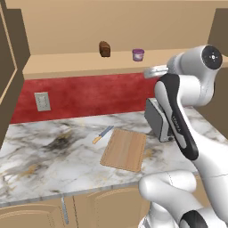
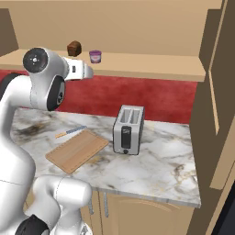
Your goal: Pick the bread, place it on the cutting board, pick the jam, place it on the counter, and close the cabinet.
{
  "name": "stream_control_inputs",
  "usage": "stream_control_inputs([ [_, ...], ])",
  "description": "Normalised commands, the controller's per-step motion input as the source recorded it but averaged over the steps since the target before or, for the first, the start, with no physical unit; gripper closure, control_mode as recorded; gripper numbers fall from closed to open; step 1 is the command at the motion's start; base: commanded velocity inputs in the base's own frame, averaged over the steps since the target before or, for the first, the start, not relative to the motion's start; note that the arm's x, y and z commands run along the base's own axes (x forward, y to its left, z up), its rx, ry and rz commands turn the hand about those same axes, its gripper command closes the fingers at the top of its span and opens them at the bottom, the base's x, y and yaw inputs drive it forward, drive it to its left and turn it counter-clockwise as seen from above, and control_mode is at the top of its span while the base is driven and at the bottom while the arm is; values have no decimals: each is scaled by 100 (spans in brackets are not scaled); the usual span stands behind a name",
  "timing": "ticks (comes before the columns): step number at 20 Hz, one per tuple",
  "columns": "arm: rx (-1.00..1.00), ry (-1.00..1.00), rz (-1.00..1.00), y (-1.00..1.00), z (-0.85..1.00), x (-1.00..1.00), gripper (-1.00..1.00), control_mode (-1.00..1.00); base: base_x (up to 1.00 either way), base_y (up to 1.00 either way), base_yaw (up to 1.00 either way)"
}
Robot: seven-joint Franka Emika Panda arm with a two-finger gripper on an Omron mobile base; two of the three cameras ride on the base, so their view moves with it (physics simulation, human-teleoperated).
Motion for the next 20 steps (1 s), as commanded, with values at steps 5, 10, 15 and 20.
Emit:
stream_control_inputs([
  [5, 0, 0, 0, 0, 10, 23, -100, -100, 0, 0, 0],
  [10, 0, 0, 0, 0, 3, 29, -100, -100, 0, 0, 0],
  [15, 0, 0, 0, 0, 1, 30, -100, -100, 0, 0, 0],
  [20, 0, 0, 0, 0, 0, 28, -100, -100, 0, 0, 0],
])
